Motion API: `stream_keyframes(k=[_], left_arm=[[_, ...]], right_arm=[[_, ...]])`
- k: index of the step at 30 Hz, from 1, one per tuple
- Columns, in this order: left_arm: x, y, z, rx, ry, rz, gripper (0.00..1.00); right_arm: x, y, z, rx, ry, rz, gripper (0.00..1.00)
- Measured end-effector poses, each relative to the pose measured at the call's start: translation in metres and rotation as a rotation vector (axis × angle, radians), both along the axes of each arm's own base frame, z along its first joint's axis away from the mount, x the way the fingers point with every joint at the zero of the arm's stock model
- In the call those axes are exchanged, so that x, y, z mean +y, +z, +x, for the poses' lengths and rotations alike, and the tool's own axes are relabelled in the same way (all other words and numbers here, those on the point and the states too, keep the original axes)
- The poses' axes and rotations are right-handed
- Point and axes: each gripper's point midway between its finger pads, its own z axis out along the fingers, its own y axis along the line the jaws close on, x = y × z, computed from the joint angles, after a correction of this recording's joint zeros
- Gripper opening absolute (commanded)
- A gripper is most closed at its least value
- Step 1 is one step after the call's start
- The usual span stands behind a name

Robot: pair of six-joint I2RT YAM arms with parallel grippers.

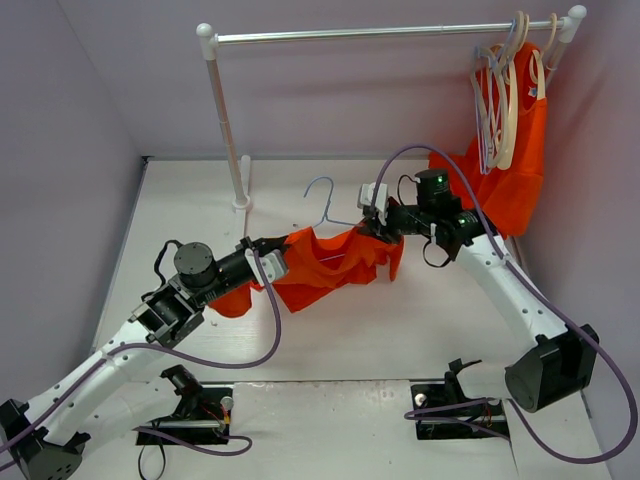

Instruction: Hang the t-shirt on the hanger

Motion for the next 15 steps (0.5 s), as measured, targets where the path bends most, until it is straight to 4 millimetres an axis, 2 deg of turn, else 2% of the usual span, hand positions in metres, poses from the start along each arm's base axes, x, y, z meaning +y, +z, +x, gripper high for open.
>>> stream_keyframes(k=[1,3,4,6,11,15], left_arm=[[0.001,0.0,0.001,-0.003,0.007,0.003,0.09],[0.003,0.0,0.004,-0.012,0.029,0.007,0.18],[0.006,0.001,0.007,-0.018,0.049,0.01,0.28],[0.012,0.003,0.011,-0.032,0.088,0.013,0.35],[0.033,0.007,0.026,-0.061,0.233,0.024,0.42],[0.049,0.008,0.036,-0.071,0.337,0.023,0.44]], right_arm=[[-0.001,0.001,0.0,-0.002,-0.002,0.001,0.0],[-0.002,0.006,-0.002,-0.015,-0.003,0.006,0.0],[-0.004,0.009,-0.002,-0.027,-0.012,0.004,0.0],[-0.009,0.016,-0.001,-0.052,-0.034,0.003,0.0],[-0.022,0.036,-0.003,-0.12,-0.085,0.004,0.0],[-0.026,0.044,-0.004,-0.145,-0.105,0.005,0.0]])
